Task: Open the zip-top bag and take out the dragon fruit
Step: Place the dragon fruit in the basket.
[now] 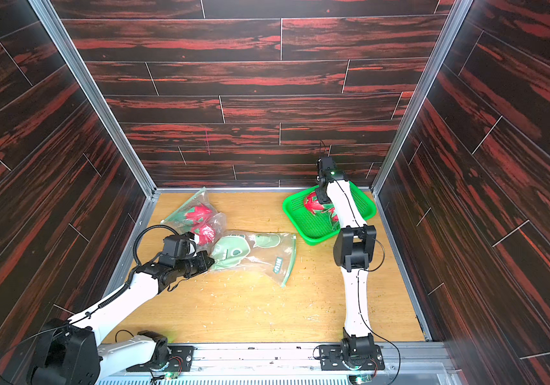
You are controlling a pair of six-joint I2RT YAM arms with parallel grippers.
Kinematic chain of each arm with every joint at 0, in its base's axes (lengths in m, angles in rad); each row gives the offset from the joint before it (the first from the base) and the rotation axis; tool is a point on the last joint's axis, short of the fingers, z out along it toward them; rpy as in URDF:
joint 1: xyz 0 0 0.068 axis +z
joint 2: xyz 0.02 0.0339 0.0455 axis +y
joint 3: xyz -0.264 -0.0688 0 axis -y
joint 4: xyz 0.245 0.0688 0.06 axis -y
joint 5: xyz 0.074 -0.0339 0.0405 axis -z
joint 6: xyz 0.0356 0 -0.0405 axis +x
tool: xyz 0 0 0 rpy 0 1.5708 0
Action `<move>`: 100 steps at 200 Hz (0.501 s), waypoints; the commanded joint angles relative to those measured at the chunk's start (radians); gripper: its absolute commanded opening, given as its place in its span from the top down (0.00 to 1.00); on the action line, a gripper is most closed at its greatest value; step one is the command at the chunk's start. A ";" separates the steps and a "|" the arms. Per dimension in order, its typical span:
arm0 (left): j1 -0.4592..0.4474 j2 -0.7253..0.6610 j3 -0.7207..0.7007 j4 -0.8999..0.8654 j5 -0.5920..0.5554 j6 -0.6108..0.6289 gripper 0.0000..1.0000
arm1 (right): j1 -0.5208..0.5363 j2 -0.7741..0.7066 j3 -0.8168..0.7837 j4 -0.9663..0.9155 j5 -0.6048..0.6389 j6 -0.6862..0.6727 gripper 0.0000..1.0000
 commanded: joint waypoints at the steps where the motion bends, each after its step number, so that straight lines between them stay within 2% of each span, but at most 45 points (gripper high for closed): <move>1: 0.005 0.000 0.001 0.014 0.015 -0.004 1.00 | -0.007 0.034 0.028 0.004 -0.005 0.007 1.00; 72: 0.005 0.053 0.027 0.049 0.025 -0.017 1.00 | -0.008 0.033 0.040 -0.010 -0.044 0.046 0.83; 100: 0.005 0.066 0.043 0.056 0.032 -0.021 0.97 | -0.007 0.027 0.066 -0.034 -0.056 0.065 0.73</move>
